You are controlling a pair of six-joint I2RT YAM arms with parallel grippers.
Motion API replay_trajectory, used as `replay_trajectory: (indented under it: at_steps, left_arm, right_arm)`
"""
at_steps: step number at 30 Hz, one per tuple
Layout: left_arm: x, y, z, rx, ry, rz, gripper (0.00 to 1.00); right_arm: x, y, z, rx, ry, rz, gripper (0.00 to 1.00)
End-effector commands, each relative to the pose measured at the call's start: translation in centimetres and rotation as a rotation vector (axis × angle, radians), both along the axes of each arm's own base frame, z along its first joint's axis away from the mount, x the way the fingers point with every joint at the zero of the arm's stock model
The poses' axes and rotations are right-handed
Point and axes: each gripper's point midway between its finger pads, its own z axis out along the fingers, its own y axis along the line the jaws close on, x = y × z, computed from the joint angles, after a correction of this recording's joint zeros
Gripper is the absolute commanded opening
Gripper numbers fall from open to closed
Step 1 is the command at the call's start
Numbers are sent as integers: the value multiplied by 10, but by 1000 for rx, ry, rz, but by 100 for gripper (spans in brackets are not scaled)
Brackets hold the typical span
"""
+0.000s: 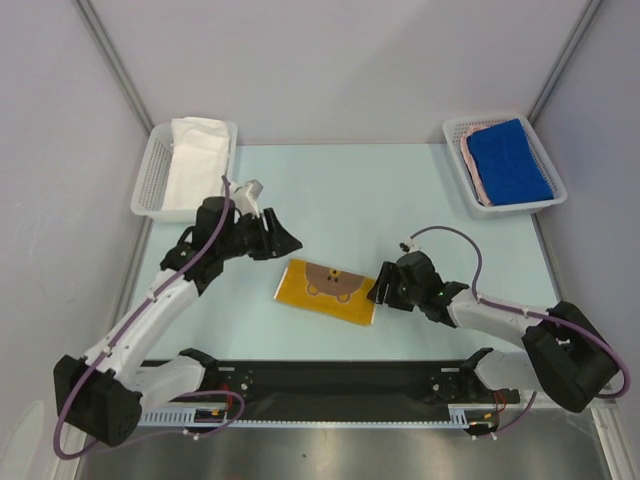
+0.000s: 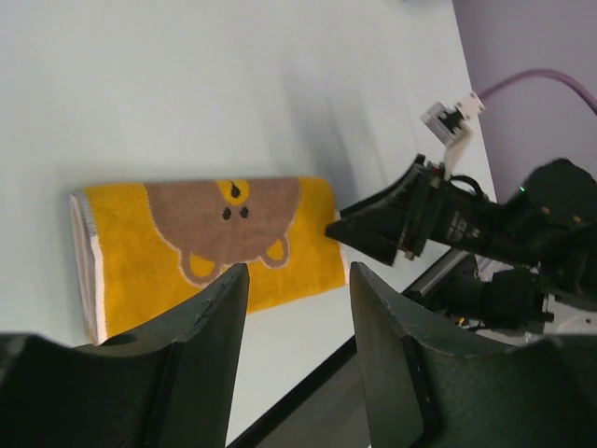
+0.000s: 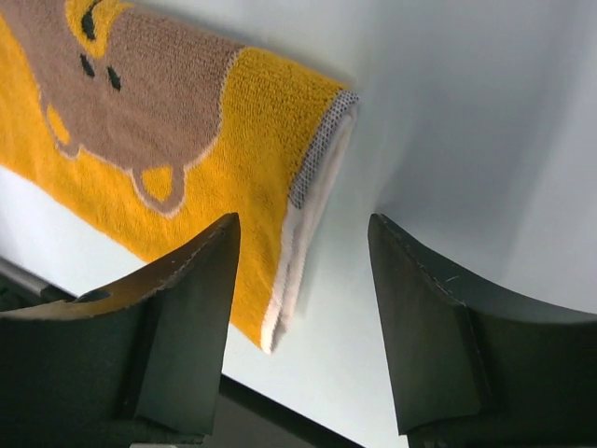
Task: Fold and stack the towels
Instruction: Neatly place the folded towel into the bin
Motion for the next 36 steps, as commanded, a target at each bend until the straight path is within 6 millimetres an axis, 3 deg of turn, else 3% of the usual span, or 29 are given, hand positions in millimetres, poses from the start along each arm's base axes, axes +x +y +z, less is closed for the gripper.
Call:
replay_trajectory:
  at_steps: [1,6,7,10,11,15,20,21,22,25,27,30,31,36]
  left_arm:
    - [-29,-2,-5,17,-20,-76,54]
    - [-45,9,-35,61,-10,-73,53]
    - [-48,11,-39,65,-6,-75,53]
    - [-53,20,-56,114,-10,-69,53]
    - [-53,22,-58,124,-12,-60,52]
    - [-59,24,-53,117,-19,-61,51]
    - [-60,23,-48,103,-43,-67,52]
    - [-61,22,-48,100,-42,-76,52]
    - [-62,21,-47,95,-42,-85,52]
    - [-63,20,-46,88,-44,-95,52]
    - [-64,18,-46,83,-42,-102,52]
    - [-64,18,-45,75,-43,-108,52]
    - [-64,18,-45,75,-43,-107,51]
    - [-65,17,-45,68,-41,-116,51]
  right_arm:
    - [4,-8,-11,-129,16,-85,62]
    - [4,-3,-14,-254,41,-124,59]
    - [12,5,-5,-259,19,-130,58]
    - [12,17,-8,-357,38,-128,56]
    - [5,16,-11,-401,56,-117,55]
    - [7,20,-15,-474,86,-134,52]
    - [6,18,-11,-589,107,-162,30]
    - [8,13,-9,-612,102,-178,24]
    - [9,10,-7,-627,103,-202,12]
    - [15,-15,1,-706,124,-270,0]
    - [18,-36,7,-772,152,-310,0]
    - [22,-90,21,-867,219,-455,0]
    - [22,-91,23,-862,211,-464,0]
    - [14,-159,42,-892,284,-662,0]
